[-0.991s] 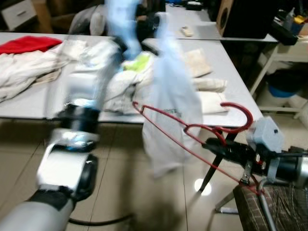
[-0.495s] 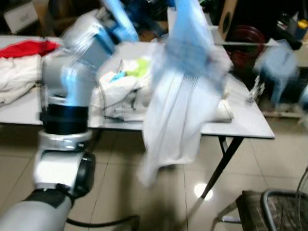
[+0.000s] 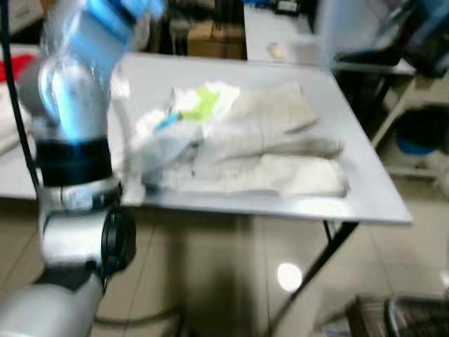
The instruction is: Hang hanger
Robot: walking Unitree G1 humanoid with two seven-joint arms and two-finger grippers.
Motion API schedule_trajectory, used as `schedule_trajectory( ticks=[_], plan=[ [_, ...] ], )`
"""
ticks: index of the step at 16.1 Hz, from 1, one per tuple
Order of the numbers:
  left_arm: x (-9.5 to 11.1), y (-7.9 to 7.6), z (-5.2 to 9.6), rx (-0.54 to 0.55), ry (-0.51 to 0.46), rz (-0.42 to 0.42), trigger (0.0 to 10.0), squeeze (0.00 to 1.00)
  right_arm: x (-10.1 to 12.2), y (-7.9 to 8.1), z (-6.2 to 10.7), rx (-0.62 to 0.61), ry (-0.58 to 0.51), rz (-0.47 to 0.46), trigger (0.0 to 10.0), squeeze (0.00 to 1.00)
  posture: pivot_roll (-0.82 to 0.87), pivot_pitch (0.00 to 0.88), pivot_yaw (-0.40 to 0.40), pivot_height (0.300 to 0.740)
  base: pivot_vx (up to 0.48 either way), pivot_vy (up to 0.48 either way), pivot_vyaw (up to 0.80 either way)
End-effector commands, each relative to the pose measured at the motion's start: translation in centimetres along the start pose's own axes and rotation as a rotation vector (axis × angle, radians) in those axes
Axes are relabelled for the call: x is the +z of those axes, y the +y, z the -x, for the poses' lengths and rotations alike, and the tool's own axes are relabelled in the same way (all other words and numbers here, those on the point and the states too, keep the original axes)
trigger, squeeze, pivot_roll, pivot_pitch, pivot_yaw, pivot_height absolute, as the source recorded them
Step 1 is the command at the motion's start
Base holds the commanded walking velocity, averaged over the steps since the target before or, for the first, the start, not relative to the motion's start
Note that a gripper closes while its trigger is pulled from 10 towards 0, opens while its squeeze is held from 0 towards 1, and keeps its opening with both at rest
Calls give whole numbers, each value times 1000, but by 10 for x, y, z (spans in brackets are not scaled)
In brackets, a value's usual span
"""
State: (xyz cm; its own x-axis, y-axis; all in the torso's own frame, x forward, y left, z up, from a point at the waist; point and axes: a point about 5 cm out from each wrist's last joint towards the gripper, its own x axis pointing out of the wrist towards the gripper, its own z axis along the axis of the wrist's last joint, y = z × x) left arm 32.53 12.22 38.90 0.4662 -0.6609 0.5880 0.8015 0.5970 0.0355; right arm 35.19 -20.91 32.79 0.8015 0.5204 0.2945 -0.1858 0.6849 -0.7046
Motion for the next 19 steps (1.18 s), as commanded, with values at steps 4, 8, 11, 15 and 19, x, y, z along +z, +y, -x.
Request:
schedule_trajectory(
  ticks=[4,8,11,15,19],
  plan=[
    [-75,-14,4,77,296,6,10000,0,-56,94,66,411,220,-228,10000,0,8,2,-2,740,315,0,0],
    [-148,-17,16,171,531,-60,10000,0,-56,136,114,543,298,-369,10000,0,-13,7,25,740,0,0,0],
    [-152,2,0,286,535,-166,10000,0,-44,132,125,559,317,-391,10000,0,-20,0,26,740,0,0,0],
    [-131,33,-18,484,453,-268,10000,0,-32,140,132,663,332,-423,10000,0,-22,0,22,740,0,0,0],
    [-106,40,-41,472,381,-332,10000,0,-22,138,141,668,387,-418,10000,0,-34,0,47,740,0,0,0]
  ],
)
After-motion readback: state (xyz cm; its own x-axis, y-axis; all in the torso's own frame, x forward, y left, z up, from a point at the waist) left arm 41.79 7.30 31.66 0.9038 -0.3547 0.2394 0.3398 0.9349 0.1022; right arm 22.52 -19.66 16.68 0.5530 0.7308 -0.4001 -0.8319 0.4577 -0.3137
